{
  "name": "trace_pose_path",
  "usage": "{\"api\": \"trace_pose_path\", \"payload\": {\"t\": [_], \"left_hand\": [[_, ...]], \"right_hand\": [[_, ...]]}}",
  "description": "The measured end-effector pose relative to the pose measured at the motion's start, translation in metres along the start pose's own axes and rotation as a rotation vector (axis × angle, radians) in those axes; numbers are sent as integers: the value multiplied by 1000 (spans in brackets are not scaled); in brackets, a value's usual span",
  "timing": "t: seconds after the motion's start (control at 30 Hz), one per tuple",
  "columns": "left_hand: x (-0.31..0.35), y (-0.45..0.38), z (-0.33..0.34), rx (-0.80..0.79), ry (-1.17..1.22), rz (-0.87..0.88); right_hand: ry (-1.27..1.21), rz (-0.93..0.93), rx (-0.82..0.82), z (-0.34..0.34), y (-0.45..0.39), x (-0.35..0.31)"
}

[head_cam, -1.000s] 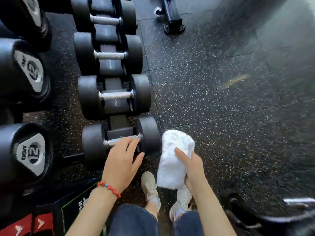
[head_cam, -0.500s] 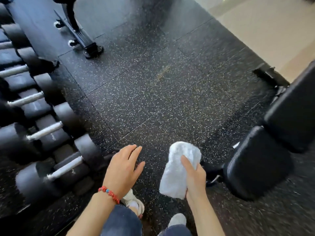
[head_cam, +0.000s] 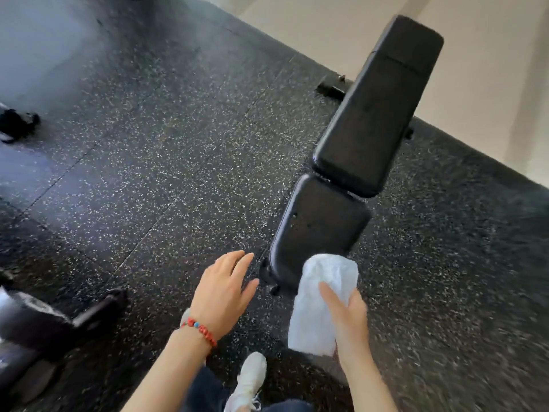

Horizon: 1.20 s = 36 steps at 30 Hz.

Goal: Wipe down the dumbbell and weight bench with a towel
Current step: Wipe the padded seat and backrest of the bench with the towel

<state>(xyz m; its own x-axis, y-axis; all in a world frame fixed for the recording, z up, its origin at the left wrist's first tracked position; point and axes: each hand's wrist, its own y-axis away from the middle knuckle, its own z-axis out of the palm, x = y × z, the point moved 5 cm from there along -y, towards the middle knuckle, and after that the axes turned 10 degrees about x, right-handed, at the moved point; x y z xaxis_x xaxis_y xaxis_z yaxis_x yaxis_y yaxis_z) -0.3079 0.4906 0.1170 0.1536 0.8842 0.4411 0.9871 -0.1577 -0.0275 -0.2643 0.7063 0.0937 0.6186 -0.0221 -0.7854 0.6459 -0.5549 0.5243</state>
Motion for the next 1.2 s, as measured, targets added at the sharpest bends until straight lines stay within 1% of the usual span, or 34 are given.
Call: {"api": "trace_pose_path", "payload": {"t": [0.13,0.3,0.47,0.6,0.77,0.9,1.1,1.2], "left_hand": [[25,-22,11,-27,-3,39],[30,-56,22,-51,-9,53],[23,-92,36,-83,7,1],[17,-115,43,-74,9,-42],[9,-130,53,-41,19,-163],[7,-134,67,-2,18,-306],[24,-129,97,158,-32,-538],[40,-119,123,196,-30,-674]], "right_hand": [[16,-20,13,-16,-27,-9],[39,-40,-4,-6,-55,-28],[88,-66,-51,14,-89,-48],[118,-156,-96,34,-118,-72],[152,-243,-201,56,-155,-92],[249,-255,-311,71,-191,-95],[390,-326,-568,84,-241,-96],[471,-400,-694,81,-262,-98]]}}
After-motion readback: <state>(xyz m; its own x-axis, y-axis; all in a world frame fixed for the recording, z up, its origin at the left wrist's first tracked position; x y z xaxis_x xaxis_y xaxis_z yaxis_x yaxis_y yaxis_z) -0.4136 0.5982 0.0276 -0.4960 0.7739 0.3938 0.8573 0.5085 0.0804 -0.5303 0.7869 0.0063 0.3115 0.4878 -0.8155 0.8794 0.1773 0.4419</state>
